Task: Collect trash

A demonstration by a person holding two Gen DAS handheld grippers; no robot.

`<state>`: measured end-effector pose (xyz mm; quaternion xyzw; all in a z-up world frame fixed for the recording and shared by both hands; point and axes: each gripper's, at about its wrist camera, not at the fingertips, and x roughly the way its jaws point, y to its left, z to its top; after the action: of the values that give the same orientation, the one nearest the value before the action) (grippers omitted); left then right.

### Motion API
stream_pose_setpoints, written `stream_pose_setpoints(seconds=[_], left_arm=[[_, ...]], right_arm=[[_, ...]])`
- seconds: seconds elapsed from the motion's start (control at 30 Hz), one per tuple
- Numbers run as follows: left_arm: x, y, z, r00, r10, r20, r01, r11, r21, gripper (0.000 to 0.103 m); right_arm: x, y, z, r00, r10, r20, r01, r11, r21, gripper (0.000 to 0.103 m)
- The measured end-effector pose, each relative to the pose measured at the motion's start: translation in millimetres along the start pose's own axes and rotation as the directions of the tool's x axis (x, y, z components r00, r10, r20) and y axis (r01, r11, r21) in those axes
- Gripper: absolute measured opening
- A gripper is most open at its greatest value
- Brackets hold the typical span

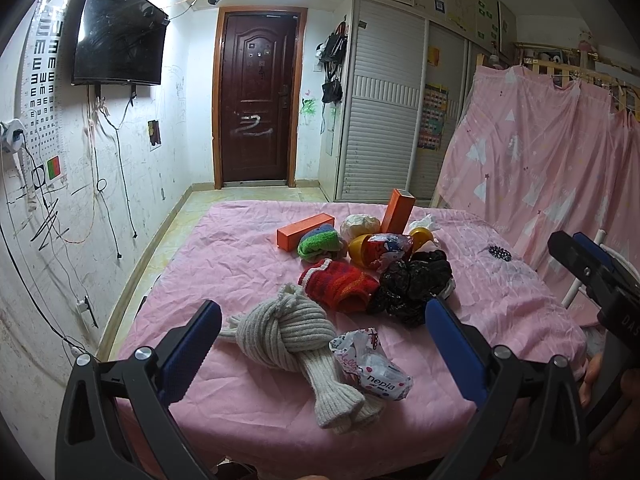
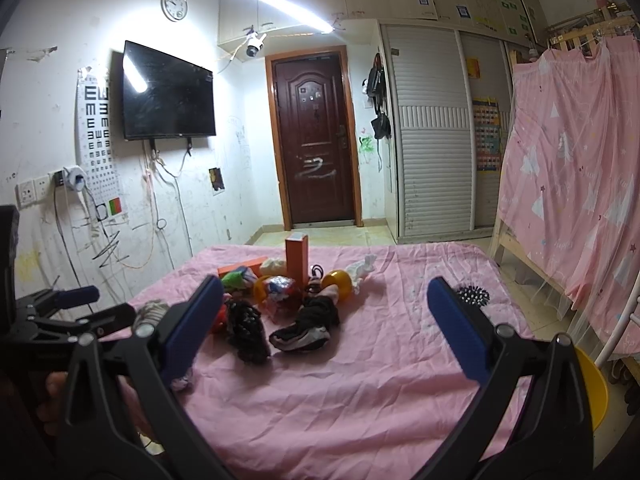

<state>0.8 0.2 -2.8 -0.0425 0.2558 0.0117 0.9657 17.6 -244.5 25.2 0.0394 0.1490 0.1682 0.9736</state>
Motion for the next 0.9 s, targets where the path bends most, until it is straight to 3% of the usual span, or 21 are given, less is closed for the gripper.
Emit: stream_pose_setpoints(seconds=[0.9], left_arm=[[0.5, -0.3, 0.2, 1.000, 0.000, -0.002, 0.000, 1.000, 0.003, 0.095]], right_arm=[[-1.1, -0.1, 0.0, 1.000, -0.003, 0.001, 0.003, 1.000, -0.002, 0.098]])
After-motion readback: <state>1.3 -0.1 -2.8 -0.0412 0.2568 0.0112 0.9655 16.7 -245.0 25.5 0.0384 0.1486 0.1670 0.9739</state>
